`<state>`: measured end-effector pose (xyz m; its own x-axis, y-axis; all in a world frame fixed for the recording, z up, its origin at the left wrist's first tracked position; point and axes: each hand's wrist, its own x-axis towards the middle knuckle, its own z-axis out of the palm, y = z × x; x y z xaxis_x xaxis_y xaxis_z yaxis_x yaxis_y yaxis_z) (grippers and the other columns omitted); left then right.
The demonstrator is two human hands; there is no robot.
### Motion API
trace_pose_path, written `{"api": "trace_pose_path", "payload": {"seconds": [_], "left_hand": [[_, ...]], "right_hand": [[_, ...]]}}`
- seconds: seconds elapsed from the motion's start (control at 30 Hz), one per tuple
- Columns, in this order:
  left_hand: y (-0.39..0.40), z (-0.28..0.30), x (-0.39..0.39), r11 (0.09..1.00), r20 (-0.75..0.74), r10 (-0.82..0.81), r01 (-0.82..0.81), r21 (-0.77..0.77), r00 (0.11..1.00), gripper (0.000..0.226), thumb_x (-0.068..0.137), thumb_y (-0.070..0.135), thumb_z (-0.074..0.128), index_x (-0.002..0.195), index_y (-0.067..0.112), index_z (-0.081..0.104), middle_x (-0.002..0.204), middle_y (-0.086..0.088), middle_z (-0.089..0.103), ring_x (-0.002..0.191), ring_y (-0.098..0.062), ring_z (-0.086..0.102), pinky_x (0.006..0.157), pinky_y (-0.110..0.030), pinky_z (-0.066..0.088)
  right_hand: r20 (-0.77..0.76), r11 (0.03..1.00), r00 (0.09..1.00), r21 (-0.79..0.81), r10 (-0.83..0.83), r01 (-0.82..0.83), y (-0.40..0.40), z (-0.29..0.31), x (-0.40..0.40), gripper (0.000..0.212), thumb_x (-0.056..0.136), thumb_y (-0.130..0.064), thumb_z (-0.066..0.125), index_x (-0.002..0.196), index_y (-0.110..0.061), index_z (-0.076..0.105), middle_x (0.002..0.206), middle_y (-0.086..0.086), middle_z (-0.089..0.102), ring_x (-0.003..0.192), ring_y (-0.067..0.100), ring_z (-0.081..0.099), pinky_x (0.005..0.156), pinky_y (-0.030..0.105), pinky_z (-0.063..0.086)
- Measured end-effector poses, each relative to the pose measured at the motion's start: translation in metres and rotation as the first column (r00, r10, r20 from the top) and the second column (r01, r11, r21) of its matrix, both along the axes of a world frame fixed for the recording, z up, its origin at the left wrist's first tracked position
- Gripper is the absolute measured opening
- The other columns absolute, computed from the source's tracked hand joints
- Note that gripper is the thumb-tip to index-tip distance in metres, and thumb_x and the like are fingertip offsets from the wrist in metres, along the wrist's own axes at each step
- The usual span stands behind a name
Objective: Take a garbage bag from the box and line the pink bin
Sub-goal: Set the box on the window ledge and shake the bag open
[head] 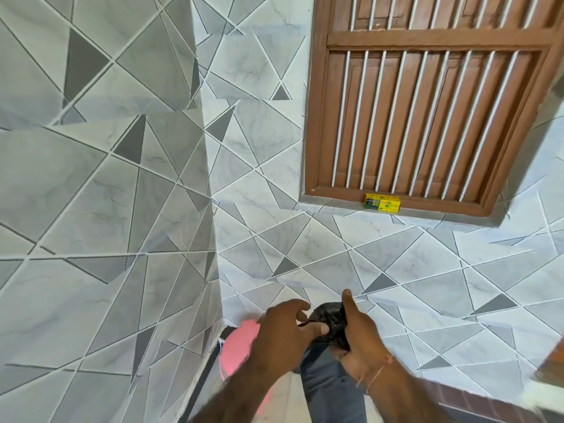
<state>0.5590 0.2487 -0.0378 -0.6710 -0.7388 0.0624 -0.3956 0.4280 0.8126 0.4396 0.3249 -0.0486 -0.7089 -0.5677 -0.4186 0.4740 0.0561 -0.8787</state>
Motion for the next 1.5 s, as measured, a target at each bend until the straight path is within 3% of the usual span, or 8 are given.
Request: {"api": "trace_pose_path", "payload": {"seconds": [0.2, 0.4, 0.6, 0.7, 0.83, 1.0, 1.17, 1.5], "left_hand": [[-0.006, 0.0, -0.012, 0.987, -0.038, 0.158, -0.156, 0.036, 0.987, 0.018, 0.089, 0.007, 0.057, 0.087, 0.008, 0.075, 0.088, -0.012, 0.075, 0.066, -0.011, 0.069, 0.066, -0.025, 0.06], [0.002, 0.004, -0.026, 0.571, -0.3, 0.564, -0.101, 0.815, 0.769, 0.016, 0.094, 0.003, 0.052, 0.095, -0.004, 0.066, 0.08, -0.019, 0.066, 0.07, -0.027, 0.06, 0.053, -0.026, 0.054], [-0.005, -0.001, -0.032, 0.894, -0.293, 0.394, -0.29, 0.341, 0.871, 0.02, 0.085, 0.021, 0.062, 0.073, 0.01, 0.074, 0.074, 0.0, 0.075, 0.072, -0.024, 0.069, 0.07, -0.036, 0.055], [-0.002, 0.004, -0.035, 0.91, -0.32, 0.32, -0.195, 0.366, 0.892, 0.011, 0.085, 0.015, 0.067, 0.08, 0.009, 0.075, 0.079, -0.008, 0.075, 0.072, -0.022, 0.07, 0.065, -0.033, 0.055], [-0.001, 0.0, -0.038, 0.946, -0.337, 0.221, -0.117, 0.302, 0.915, 0.009, 0.086, 0.011, 0.067, 0.081, 0.009, 0.073, 0.078, -0.006, 0.074, 0.067, -0.016, 0.067, 0.06, -0.027, 0.051], [-0.018, -0.004, -0.029, 0.984, -0.265, 0.174, -0.154, 0.094, 0.949, 0.013, 0.09, 0.014, 0.064, 0.078, 0.02, 0.066, 0.077, 0.002, 0.071, 0.073, -0.016, 0.068, 0.063, -0.02, 0.056], [-0.037, -0.004, -0.018, 0.978, -0.234, 0.208, -0.195, 0.076, 0.95, 0.014, 0.095, 0.015, 0.056, 0.085, 0.025, 0.058, 0.077, -0.011, 0.07, 0.068, -0.028, 0.068, 0.062, -0.039, 0.059], [-0.045, 0.005, -0.017, 0.946, -0.406, 0.26, -0.147, 0.288, 0.876, 0.018, 0.099, -0.005, 0.037, 0.1, 0.003, 0.053, 0.089, -0.008, 0.067, 0.077, -0.024, 0.069, 0.05, -0.013, 0.052]], "right_hand": [[0.018, 0.997, 0.998, 0.039, -0.066, 0.065, 0.012, -0.013, -0.021, 0.056, 0.091, -0.061, 0.046, 0.1, -0.009, 0.065, 0.098, 0.016, 0.069, 0.092, 0.036, 0.065, 0.056, 0.031, 0.05], [-0.213, 0.959, 0.97, 0.279, 0.119, -0.057, 0.029, -0.042, -0.007, 0.043, 0.084, -0.042, 0.068, 0.054, -0.015, 0.053, 0.054, 0.004, 0.048, 0.054, 0.023, 0.047, 0.048, 0.031, 0.039], [-0.706, 0.966, 0.708, 0.177, -0.007, 0.187, 0.034, -0.028, -0.004, 0.018, 0.079, -0.027, 0.076, 0.088, -0.016, 0.065, 0.088, 0.0, 0.065, 0.079, 0.019, 0.062, 0.076, 0.035, 0.051], [-0.474, 0.986, 0.866, 0.036, 0.16, -0.163, 0.026, -0.002, 0.0, 0.016, 0.082, -0.022, 0.075, 0.082, -0.007, 0.072, 0.073, 0.006, 0.073, 0.064, 0.016, 0.068, 0.053, 0.029, 0.053], [-0.228, 0.967, 0.948, -0.078, 0.221, -0.244, 0.012, 0.0, 0.003, 0.025, 0.083, -0.011, 0.073, 0.09, 0.012, 0.067, 0.089, 0.038, 0.068, 0.073, 0.037, 0.067, 0.077, 0.062, 0.053], [-0.349, 0.992, 0.929, 0.022, 0.126, -0.126, 0.013, -0.013, -0.02, 0.018, 0.086, -0.009, 0.069, 0.074, 0.005, 0.068, 0.072, 0.025, 0.067, 0.064, 0.025, 0.059, 0.052, 0.03, 0.048], [-0.473, 0.98, 0.881, 0.163, -0.025, 0.116, 0.02, -0.021, -0.054, 0.021, 0.083, -0.004, 0.067, 0.064, -0.012, 0.068, 0.066, 0.012, 0.069, 0.06, 0.025, 0.06, 0.047, 0.029, 0.048], [-0.657, 0.886, 0.754, 0.356, 0.012, 0.297, 0.03, -0.05, -0.08, 0.026, 0.084, -0.002, 0.058, 0.065, -0.02, 0.064, 0.072, 0.01, 0.072, 0.073, 0.032, 0.069, 0.073, 0.035, 0.055]]}}
